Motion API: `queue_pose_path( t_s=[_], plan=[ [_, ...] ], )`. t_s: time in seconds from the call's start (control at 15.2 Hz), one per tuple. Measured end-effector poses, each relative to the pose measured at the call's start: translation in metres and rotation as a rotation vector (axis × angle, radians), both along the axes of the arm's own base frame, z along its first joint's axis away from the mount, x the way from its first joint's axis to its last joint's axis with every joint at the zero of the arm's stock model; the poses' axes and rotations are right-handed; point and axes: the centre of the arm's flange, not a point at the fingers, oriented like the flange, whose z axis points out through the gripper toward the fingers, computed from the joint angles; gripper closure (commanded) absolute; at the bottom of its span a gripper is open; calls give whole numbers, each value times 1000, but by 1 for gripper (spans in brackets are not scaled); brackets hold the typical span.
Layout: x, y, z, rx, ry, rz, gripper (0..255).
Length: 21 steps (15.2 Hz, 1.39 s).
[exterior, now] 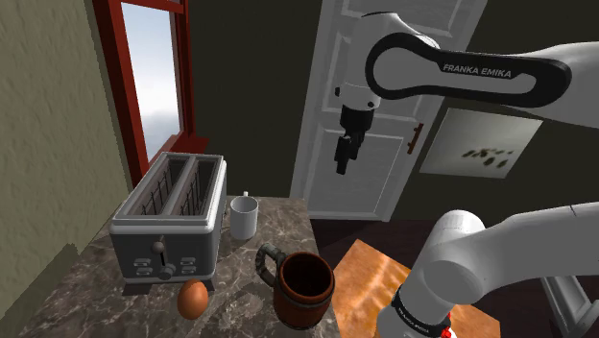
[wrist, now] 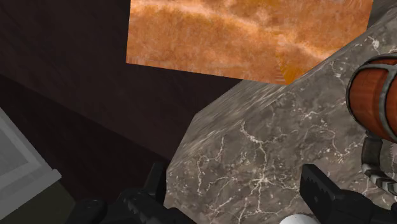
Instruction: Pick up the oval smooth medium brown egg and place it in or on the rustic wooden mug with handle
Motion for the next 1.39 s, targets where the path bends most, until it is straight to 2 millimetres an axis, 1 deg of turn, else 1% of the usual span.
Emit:
queue_pose_path(
  t_s=[0.07, 0.13, 0.2, 0.33, 0.4, 0.53, 0.66, 0.92, 1.25, 1.39],
  plan=[
    [0, 0, 0, 0, 0, 0, 0],
    [1, 6, -2, 0, -1, -2, 0],
    [4, 13, -7, 0, -3, -5, 0],
    [5, 34, -15, 0, -9, -13, 0],
    [4, 47, -21, -1, -12, -17, 0],
    [12, 70, -32, 0, -17, -27, 0],
    [16, 92, -46, 0, -23, -37, 0],
    [23, 138, -67, -1, -35, -55, 0],
    [36, 195, -97, -2, -50, -80, 0],
    [42, 221, -110, -1, -56, -89, 0]
  ],
)
